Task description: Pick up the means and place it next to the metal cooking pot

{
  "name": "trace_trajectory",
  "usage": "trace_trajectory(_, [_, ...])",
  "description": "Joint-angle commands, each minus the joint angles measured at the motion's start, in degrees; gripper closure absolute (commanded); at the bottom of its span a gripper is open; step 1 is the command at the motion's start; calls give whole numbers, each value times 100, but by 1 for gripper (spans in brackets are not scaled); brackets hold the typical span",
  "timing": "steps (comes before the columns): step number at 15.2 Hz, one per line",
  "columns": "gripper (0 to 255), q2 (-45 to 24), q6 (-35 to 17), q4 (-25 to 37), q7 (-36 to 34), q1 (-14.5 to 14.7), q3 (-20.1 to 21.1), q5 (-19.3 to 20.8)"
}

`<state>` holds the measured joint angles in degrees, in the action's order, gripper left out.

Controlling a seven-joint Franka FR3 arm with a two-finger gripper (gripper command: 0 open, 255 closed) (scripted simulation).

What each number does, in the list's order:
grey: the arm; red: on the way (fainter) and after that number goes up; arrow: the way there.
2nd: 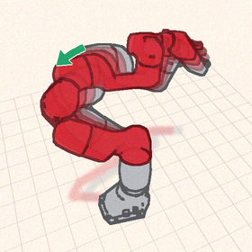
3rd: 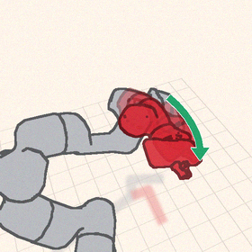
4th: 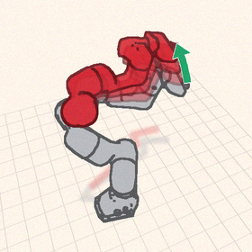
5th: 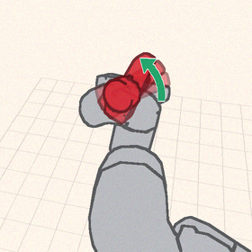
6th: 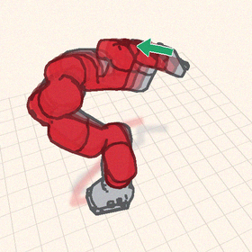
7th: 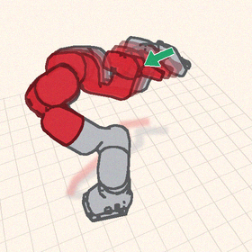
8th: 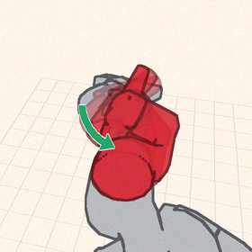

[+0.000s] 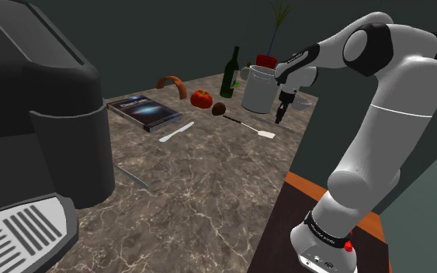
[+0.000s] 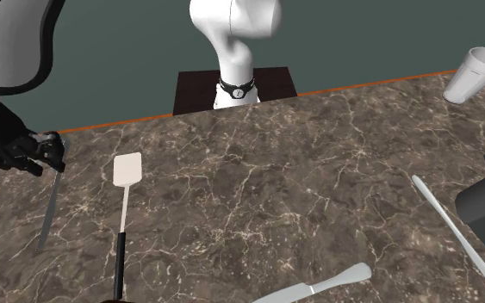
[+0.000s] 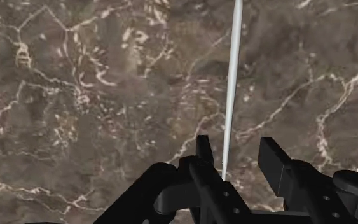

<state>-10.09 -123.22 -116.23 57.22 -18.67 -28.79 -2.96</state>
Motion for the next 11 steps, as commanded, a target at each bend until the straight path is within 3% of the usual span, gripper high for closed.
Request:
trace_trajectory(1, [0,0,0,0,0,0,0,0])
trace_trajectory(5, [0,0,0,0,0,0,0,0])
trace_trajectory(9, [0,301,680,416,-123,53,-25,176])
trace_trajectory(11, [0,302,680,416,-123,53,-25,177])
